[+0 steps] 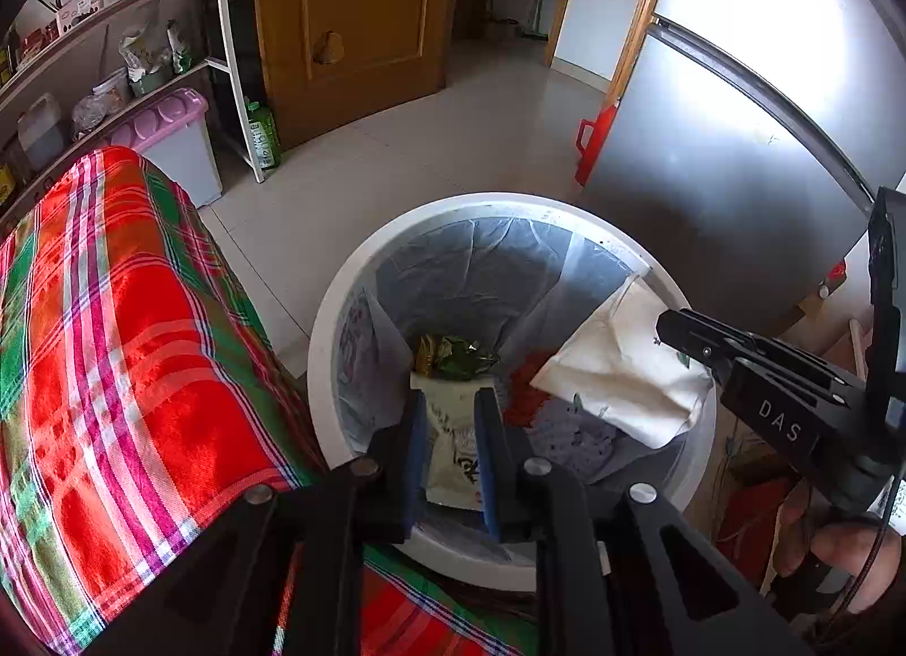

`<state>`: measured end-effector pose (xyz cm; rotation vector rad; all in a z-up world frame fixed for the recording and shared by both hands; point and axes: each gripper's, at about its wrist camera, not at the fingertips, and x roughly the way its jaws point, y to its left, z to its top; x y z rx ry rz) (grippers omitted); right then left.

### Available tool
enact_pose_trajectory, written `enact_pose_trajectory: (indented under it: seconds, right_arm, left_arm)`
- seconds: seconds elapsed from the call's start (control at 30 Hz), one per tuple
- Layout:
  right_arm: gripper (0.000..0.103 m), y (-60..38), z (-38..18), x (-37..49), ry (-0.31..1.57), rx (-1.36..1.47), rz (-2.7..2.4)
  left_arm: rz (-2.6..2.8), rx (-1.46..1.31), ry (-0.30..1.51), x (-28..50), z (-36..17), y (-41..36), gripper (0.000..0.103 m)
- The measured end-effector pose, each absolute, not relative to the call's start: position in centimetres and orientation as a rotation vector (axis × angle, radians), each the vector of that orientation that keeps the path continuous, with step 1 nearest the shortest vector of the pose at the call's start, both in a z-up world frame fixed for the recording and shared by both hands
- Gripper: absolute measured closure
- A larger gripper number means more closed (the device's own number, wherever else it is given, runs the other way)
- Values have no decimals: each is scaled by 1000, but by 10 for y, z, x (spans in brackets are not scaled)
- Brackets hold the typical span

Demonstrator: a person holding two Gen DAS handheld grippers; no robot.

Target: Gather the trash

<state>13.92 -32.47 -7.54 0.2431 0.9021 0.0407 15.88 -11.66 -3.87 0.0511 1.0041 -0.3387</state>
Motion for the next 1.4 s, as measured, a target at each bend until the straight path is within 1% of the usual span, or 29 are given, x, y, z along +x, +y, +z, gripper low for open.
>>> enact_pose_trajectory:
  seconds: [0.07,0.13,0.2,0.23,0.27,0.3,0.37,0.5,0.7,0.77,1.0,1.07,1.4]
  right_arm:
    - [91,-323,-76,138,898,230,35]
    - [89,-323,-77,138,899,237,34]
    - [81,-323,-75,137,894,231,24]
    - [79,-323,-74,135,888,228,24]
    - [76,-323,-73,134,887,229,27]
    - [71,-322,-73,134,886,228,29]
    - [67,-320,-70,131,873,215,32]
    - [65,-314,-62,121,846,196,33]
    - [64,-305,-42,95,779,173,21]
    - [64,-301,-34,82,748,165,21]
    - [64,-286,-19,39,687,110,8]
    - [64,-283,-17,29,678,116,12]
    - [64,-274,-6,-15,625,103,-6]
  left_arm:
    - [-330,50,1002,159,-39,-116,66]
    - [-322,43,998,158,-38,-114,58]
    - [-321,34,993,157,-37,-113,52]
    - [-317,31,988,157,-36,-111,48]
    - [-312,28,984,156,-36,-110,46]
    - [-309,24,981,154,-35,-109,46]
    - [-297,25,973,152,-33,-107,44]
    - [-284,19,929,141,-21,-100,38]
    - [-233,44,839,118,-1,-92,35]
    - [-210,63,799,108,4,-89,31]
    - [-155,81,738,72,15,-80,30]
    - [-167,61,732,64,16,-77,28]
    - [-183,24,731,36,22,-72,28]
